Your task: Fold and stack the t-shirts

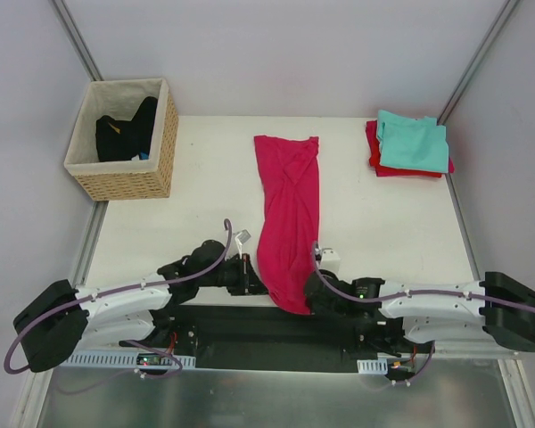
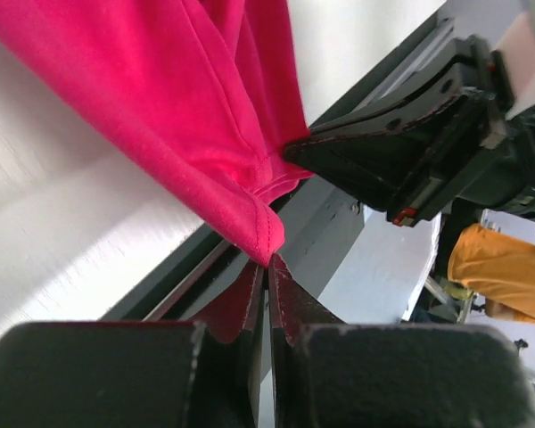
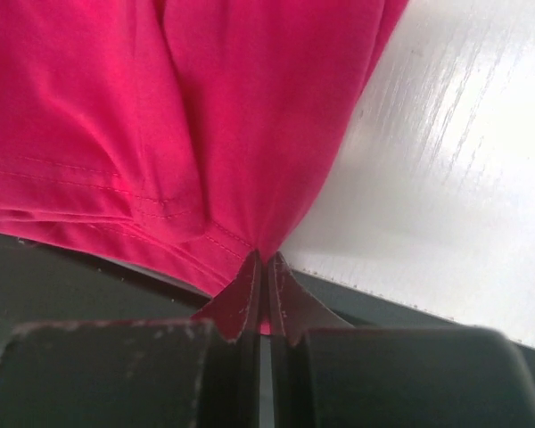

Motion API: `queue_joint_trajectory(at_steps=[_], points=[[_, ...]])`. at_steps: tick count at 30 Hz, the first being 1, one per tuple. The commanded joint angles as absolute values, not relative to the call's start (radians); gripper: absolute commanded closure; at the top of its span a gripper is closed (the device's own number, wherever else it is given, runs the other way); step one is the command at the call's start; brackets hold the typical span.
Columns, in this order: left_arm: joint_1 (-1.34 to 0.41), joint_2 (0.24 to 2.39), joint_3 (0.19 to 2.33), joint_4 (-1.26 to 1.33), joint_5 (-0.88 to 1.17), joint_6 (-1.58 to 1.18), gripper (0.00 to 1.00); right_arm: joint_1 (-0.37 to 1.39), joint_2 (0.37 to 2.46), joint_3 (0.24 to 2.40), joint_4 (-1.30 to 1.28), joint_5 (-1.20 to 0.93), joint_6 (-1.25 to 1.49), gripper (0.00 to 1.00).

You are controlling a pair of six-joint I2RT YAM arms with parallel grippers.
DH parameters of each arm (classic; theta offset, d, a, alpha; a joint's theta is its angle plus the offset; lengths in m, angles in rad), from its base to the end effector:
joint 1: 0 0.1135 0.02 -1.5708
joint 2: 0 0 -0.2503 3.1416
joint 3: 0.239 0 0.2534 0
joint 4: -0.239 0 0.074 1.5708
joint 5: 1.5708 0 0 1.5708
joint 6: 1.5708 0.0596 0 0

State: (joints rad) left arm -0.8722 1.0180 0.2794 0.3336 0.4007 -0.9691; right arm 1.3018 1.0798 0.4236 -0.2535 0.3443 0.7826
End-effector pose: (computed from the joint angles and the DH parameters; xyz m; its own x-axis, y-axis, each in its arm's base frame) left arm 0.1298 -0.1907 0.1543 -0.9148 -0.0911 -0.3936 0.3207 0.4285 -0.8447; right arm 0.0761 0.2005 0.1289 -0.7498 -0.2223 -0.6232 -0.4565 0.8556 0.2440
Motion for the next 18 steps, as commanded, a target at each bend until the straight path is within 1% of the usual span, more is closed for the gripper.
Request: queue_joint_trajectory(at_steps=[1, 8, 13, 18], points=[[-0.933, 0.986, 0.311, 0.281, 0.315, -1.002, 1.00, 1.345, 1.048, 0.508, -0.391, 0.454, 0.831, 0.99], [-0.948, 0.919, 0.370, 0.190, 0.275, -0.979, 1.00, 1.345, 0.888, 0.595, -0.567, 0.551, 0.802, 0.99], [-0.948, 0.854, 0.468, 0.075, 0.218, -0.924, 1.00, 1.345, 0.876, 0.672, -0.644, 0.618, 0.773, 0.99], [-0.948, 0.860, 0.572, 0.014, 0.151, -0.870, 1.00, 1.304, 0.873, 0.696, -0.652, 0.627, 0.756, 0.99]])
